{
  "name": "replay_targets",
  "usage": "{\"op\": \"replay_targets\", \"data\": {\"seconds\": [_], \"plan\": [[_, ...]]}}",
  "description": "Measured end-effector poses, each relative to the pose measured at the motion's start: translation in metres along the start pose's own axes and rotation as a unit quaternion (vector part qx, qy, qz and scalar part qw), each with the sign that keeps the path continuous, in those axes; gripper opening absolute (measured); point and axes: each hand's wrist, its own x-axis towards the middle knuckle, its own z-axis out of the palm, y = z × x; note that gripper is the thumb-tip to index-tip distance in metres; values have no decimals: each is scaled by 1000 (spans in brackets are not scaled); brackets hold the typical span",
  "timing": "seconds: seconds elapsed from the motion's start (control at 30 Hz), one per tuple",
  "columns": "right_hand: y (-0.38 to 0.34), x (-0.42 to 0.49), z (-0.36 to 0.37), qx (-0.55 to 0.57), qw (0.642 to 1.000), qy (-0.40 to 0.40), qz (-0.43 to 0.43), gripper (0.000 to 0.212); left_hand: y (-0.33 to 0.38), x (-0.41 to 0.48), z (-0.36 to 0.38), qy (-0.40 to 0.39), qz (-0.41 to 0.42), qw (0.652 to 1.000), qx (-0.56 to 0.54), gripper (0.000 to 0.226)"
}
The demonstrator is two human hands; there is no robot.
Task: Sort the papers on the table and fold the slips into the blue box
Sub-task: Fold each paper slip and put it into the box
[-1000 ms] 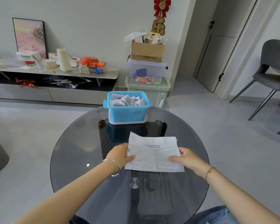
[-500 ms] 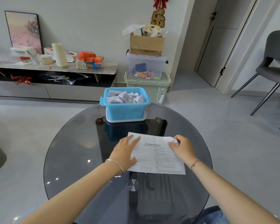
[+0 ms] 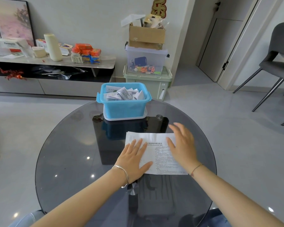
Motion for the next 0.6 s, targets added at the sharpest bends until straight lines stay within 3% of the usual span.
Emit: {"op": "replay_targets", "data": {"seconds": [0.07, 0.2, 0.6], "plan": [[-20, -8, 6, -8, 997, -64, -37, 43, 1, 0, 1, -7, -3, 1000, 5, 71], [-45, -25, 34, -19, 976, -216, -32, 51, 0, 0, -4, -10, -8, 1000, -10, 64], [-25, -26, 32, -63, 969, -238, -18, 57, -11, 15, 0, 3, -6, 999, 45, 62]]}}
